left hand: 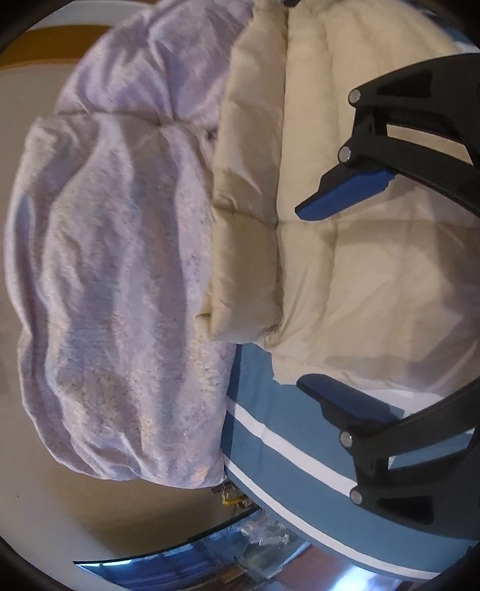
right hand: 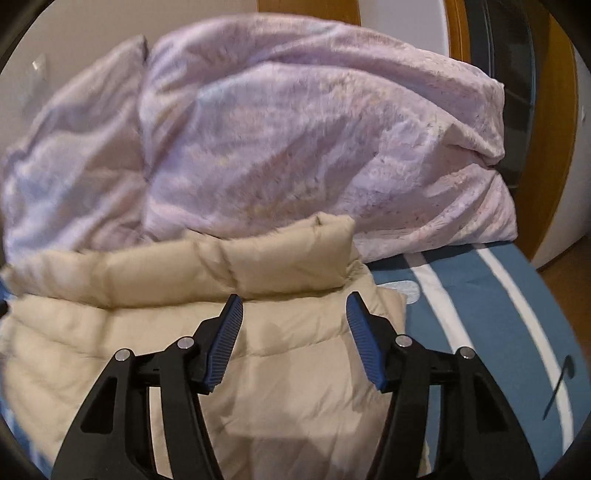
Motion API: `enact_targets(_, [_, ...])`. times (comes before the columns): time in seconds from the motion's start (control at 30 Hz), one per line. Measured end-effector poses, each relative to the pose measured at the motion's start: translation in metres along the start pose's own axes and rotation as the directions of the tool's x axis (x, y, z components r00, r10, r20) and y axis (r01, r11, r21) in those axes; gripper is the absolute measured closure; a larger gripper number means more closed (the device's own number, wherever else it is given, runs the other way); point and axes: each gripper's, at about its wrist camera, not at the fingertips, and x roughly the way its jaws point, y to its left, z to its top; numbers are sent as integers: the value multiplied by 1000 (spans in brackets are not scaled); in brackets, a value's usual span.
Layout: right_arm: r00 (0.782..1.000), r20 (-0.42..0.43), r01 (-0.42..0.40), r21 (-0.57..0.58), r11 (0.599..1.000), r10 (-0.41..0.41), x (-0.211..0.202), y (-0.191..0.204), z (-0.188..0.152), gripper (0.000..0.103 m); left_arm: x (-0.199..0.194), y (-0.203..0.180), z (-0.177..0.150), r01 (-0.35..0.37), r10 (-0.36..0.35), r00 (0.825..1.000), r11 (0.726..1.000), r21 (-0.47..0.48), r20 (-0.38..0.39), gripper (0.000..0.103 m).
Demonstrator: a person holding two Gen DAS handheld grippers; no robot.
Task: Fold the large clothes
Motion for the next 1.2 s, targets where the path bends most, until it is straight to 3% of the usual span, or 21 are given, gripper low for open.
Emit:
enact_targets(0.23, [996, -47, 81, 13, 997, -80, 35, -7, -12, 43, 42, 1, -3, -80, 79, 995, 997, -19, -55, 17])
enact_targets(0.47, [990, -112, 84, 23, 996, -81, 56, -13, -14, 40, 62, -2, -8, -105, 104, 992, 994, -12, -64, 11])
enact_targets(0.67, [983, -161, 93, 2, 996, -92, 68, -15, -15, 36, 78, 5, -8, -97, 88, 985, 994, -56, -145, 2])
enact_targets(1.2, [983, -173, 63, 39, 997, -55, 73, -20, -16, 35, 99, 12, -10, -92, 73, 974, 993, -79, -215, 2])
